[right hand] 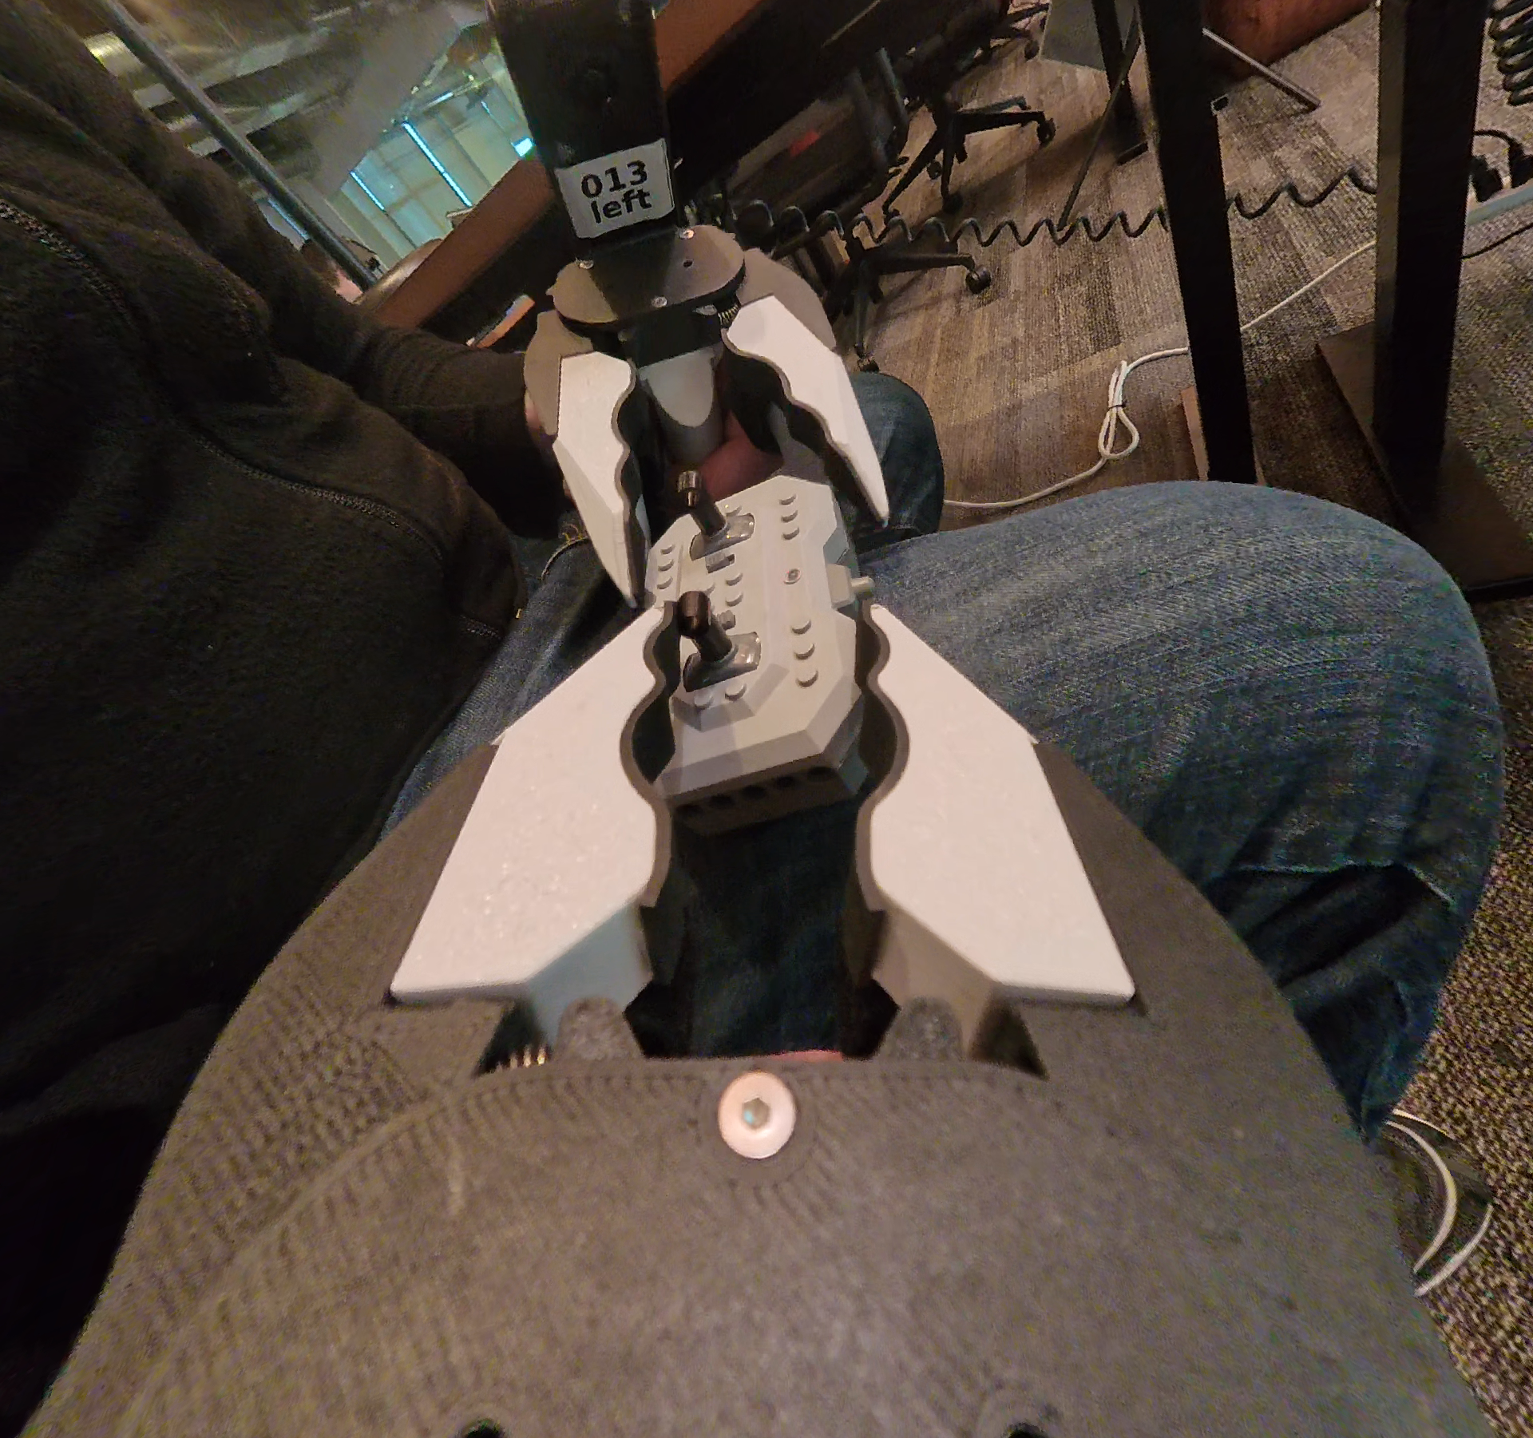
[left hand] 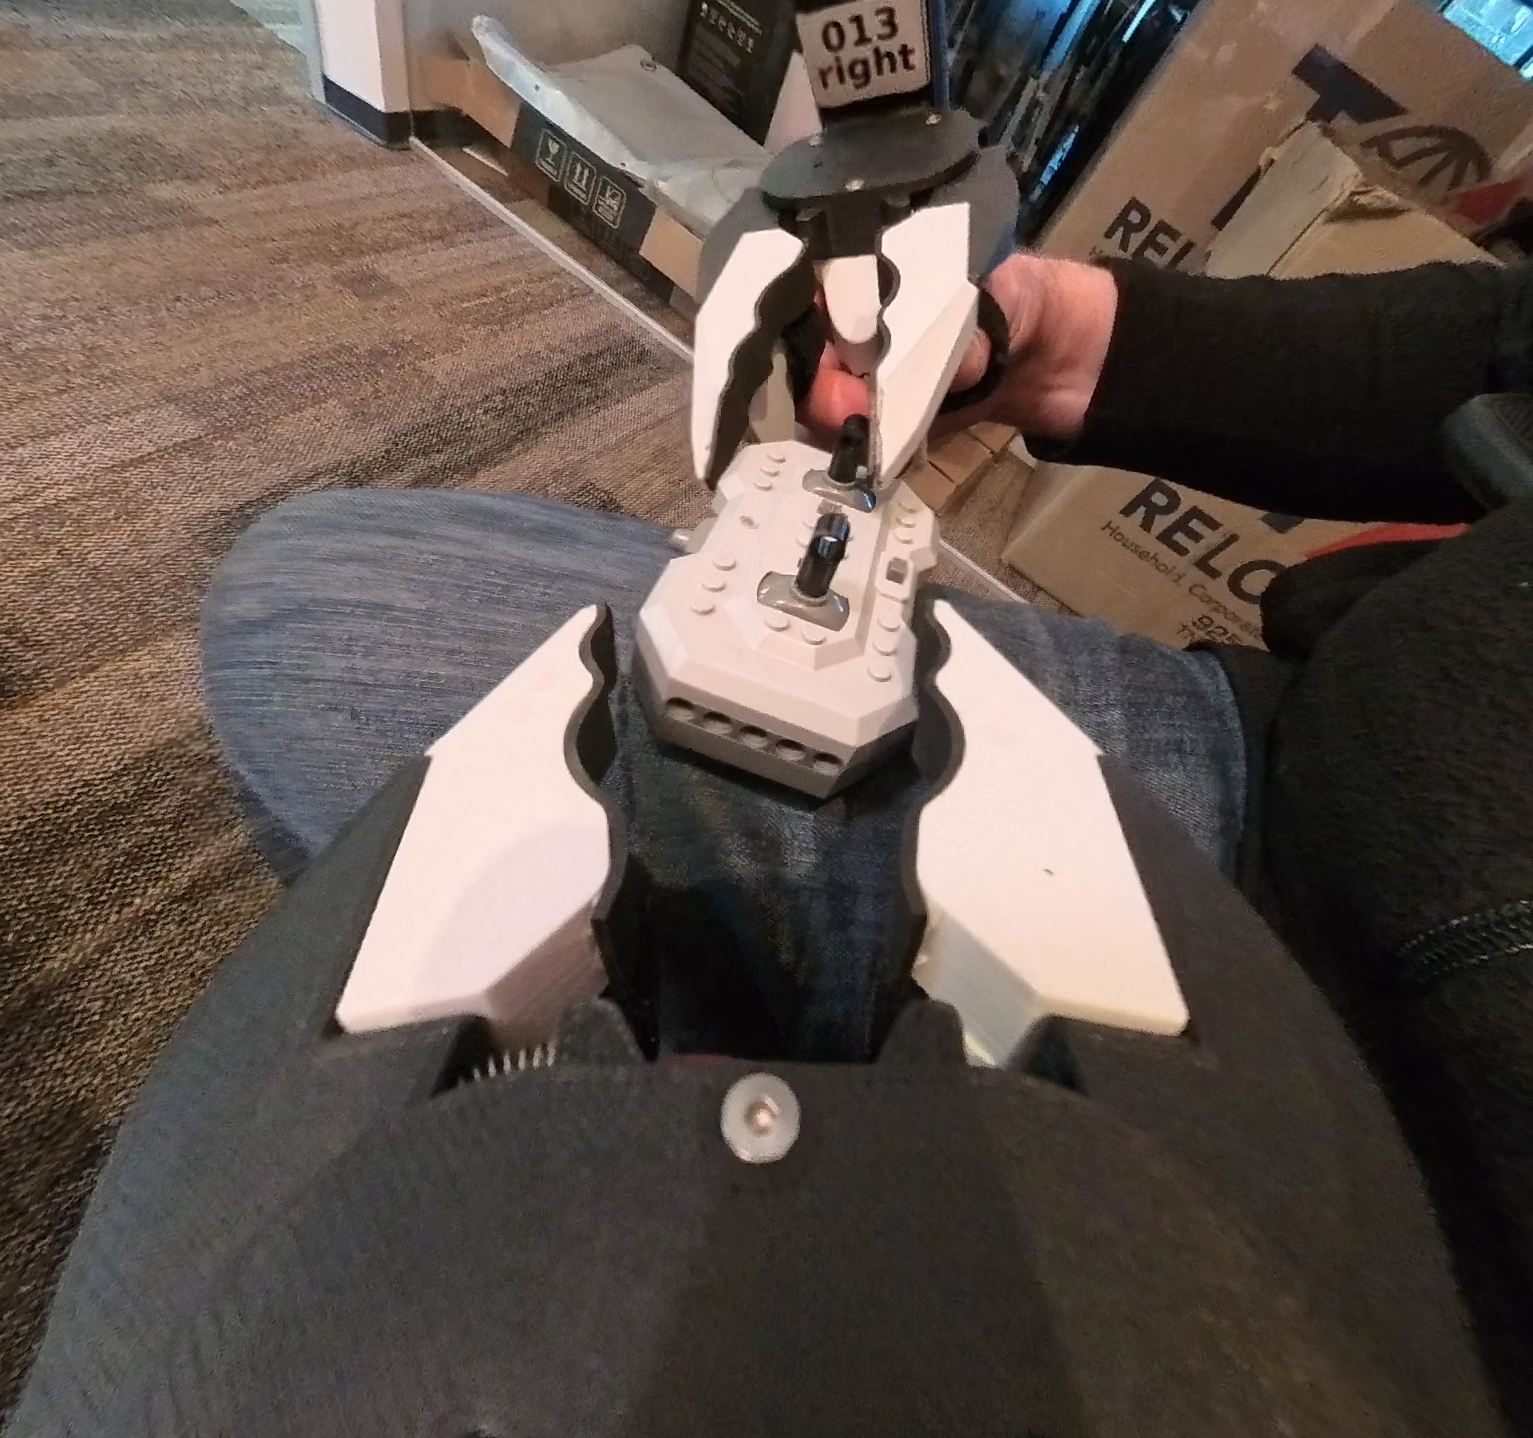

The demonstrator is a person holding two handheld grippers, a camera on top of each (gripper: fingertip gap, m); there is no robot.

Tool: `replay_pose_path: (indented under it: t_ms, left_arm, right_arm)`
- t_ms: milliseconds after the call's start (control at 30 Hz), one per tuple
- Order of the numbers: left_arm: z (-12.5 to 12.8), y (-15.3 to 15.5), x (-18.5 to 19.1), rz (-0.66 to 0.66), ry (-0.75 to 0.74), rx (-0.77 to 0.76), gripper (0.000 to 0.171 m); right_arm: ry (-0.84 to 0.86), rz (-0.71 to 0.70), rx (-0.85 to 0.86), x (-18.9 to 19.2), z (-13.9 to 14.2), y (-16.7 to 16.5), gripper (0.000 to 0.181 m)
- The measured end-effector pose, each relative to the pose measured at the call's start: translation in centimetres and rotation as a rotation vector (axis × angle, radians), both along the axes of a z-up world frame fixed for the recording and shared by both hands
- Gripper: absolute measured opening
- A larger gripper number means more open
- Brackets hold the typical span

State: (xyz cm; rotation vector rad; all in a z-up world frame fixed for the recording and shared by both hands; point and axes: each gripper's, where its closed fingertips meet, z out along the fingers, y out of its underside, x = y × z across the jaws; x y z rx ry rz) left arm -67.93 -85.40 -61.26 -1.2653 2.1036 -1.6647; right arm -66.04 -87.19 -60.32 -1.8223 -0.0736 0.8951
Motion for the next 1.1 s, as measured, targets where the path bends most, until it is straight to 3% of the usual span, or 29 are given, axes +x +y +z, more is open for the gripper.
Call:
replay_pose_path:
  t_ms: [167, 367, 600, 633, 667, 733, 1033, 1100]
  left_arm:
    - [1.3, 0.4, 0.3, 0.004, -0.007, -0.042, 0.065]
    - [0.9, 0.2, 0.6, 0.006, 0.024, -0.023, 0.038]
    - [0.9, 0.2, 0.9, 0.024, 0.046, -0.083, 0.031]
    - [1.2, -0.2, 0.6, -0.006, 0.041, -0.108, 0.012]
    - [1.4, -0.6, 0.5, -0.007, 0.052, -0.137, 0.008]
    - [1.3, -0.6, 0.6, -0.002, 0.039, -0.132, 0.008]
    - [1.2, -0.1, 0.5, 0.006, 0.001, -0.039, 0.068]
    - [1.0, -0.2, 0.5, 0.002, 0.001, -0.02, 0.066]
  right_arm:
    - [-0.01, 0.005, 0.005, -0.2, 0.0, 0.0, 0.042]
    - [-0.036, 0.018, 0.001, -0.4, 0.0, 0.2, 0.041]
    - [-0.015, 0.008, -0.01, -0.2, -0.3, 0.3, 0.038]
    - [-0.017, 0.001, -0.016, -0.1, -0.3, 0.3, 0.037]
    - [-0.023, 0.003, -0.016, -0.2, -0.4, 0.3, 0.037]
    - [-0.033, 0.007, -0.015, -0.2, -0.4, 0.1, 0.038]
    - [-0.012, 0.004, -0.003, -0.3, -0.2, 0.1, 0.041]
    - [-0.025, 0.013, -0.012, -0.4, -0.3, 0.0, 0.043]
